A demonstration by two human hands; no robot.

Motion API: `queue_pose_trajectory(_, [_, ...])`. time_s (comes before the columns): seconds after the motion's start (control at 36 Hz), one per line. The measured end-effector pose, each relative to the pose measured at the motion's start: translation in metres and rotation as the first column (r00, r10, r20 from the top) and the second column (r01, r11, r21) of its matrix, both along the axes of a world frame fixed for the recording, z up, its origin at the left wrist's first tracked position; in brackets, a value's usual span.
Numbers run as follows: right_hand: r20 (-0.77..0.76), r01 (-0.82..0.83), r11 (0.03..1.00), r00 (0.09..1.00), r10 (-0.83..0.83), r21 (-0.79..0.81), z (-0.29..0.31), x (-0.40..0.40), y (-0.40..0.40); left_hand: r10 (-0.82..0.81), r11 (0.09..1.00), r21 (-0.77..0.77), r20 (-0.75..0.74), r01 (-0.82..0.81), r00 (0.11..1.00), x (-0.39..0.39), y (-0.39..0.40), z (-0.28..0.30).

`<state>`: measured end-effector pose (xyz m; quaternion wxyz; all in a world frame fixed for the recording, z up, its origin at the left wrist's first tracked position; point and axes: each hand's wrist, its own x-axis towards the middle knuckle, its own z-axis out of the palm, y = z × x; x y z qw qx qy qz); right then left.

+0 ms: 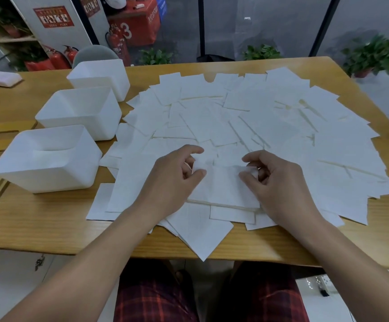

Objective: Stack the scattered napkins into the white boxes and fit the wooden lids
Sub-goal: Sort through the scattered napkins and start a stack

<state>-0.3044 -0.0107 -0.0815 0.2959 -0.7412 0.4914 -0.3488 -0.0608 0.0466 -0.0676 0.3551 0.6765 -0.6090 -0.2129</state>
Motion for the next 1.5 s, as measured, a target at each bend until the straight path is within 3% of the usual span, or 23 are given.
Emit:
queue_pose_trajectory(0.17, [-0.247, -0.034, 0.969, 0.969, -0.029, -0.247, -0.006, -0.001, 0.0, 0.041, 0.997, -0.07, 0.118, -0.033, 0.992, 0.02, 0.002, 0.002])
queue_pose_trajectory(0.31, [-0.175, -0.082, 0.97, 0.984, 0.042, -0.229, -0.006, 0.002, 0.001, 0.1, 0.995, -0.017, 0.222, -0.098, 0.97, 0.057, 0.007, -0.002])
queue_pose_trajectory(0.53, [-0.13, -0.175, 0.965, 0.98, 0.151, -0.197, -0.011, 0.016, 0.008, 0.055, 0.998, 0.023, 0.336, -0.067, 0.94, 0.09, 0.014, -0.016])
queue_pose_trajectory(1.06, [-0.135, -0.173, 0.966, 0.98, 0.149, -0.194, -0.007, 0.019, 0.014, 0.053, 0.997, 0.017, 0.503, -0.072, 0.863, 0.105, 0.004, -0.003])
queue_pose_trajectory(1.17, [-0.128, -0.166, 0.966, 0.982, 0.142, -0.199, -0.004, 0.019, 0.016, 0.026, 1.0, -0.021, 0.439, -0.019, 0.898, 0.103, 0.007, 0.006])
queue_pose_trajectory(1.31, [-0.106, -0.182, 0.967, 0.981, 0.165, -0.181, 0.006, 0.022, 0.021, -0.074, 0.996, -0.042, 0.151, 0.081, 0.986, 0.084, 0.015, 0.033])
queue_pose_trajectory(1.39, [-0.065, -0.241, 0.966, 0.97, 0.235, -0.099, 0.022, 0.026, 0.029, -0.151, 0.979, -0.137, 0.016, 0.151, 0.988, 0.067, 0.014, 0.044])
queue_pose_trajectory(1.5, [0.062, -0.329, 0.941, 0.944, 0.325, 0.081, 0.037, 0.029, 0.039, -0.165, 0.973, -0.191, -0.176, 0.13, 0.971, 0.045, 0.007, 0.042])
